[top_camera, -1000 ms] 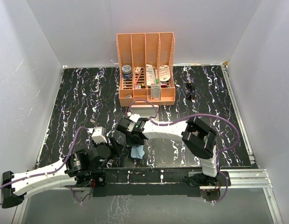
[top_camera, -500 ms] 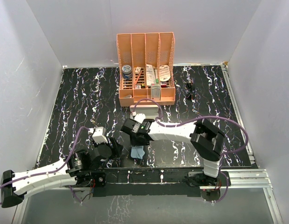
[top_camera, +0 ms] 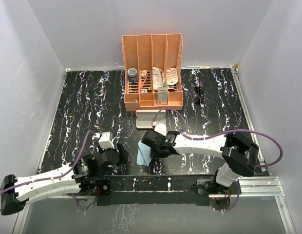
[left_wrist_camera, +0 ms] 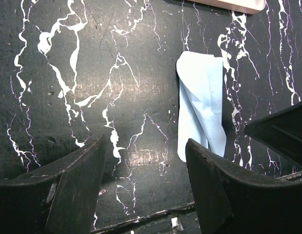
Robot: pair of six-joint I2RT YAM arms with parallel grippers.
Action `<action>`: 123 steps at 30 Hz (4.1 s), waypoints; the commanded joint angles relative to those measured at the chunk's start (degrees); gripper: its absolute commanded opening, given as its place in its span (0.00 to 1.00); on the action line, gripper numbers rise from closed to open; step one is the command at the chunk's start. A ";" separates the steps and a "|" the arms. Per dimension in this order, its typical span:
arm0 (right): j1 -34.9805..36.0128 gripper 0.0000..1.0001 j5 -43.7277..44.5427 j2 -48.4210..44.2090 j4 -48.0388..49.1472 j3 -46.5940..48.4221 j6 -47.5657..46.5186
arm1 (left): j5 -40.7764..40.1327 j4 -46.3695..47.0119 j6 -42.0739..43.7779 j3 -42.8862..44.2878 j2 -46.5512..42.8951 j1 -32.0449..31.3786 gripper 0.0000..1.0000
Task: Organize the sunglasses
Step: Fold the glasses cleaning cloth at the center of the board.
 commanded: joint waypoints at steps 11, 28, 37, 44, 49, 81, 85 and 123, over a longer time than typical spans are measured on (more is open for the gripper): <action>0.31 0.28 -4.24 -5.65 18.49 -8.78 -3.34 | -0.28 -0.17 0.32 4.17 3.63 -0.04 0.64; -0.47 0.28 -7.07 -3.99 22.75 -11.26 -3.61 | -0.22 -0.12 0.41 4.43 3.89 -0.03 0.64; -0.83 0.27 -7.70 -2.86 23.15 -11.87 -3.49 | -0.16 0.30 0.76 4.66 4.49 -0.04 0.64; -0.92 0.25 -8.89 -2.28 24.07 -12.63 -3.20 | 0.02 0.87 0.85 4.60 5.08 -0.08 0.64; -0.92 0.25 -9.31 -1.63 24.63 -12.96 -2.90 | 0.06 0.69 0.69 4.52 4.84 -0.03 0.64; -0.92 0.08 -7.08 -2.46 20.86 -10.61 -2.43 | 0.45 1.78 0.67 3.99 5.21 -0.07 0.63; -0.94 0.06 -6.40 -2.97 19.50 -9.34 -2.87 | 0.33 1.77 0.75 3.99 5.13 -0.04 0.63; 4.59 0.05 -6.54 4.74 18.01 0.99 -3.50 | -0.05 0.65 -0.09 2.78 3.02 -0.09 0.63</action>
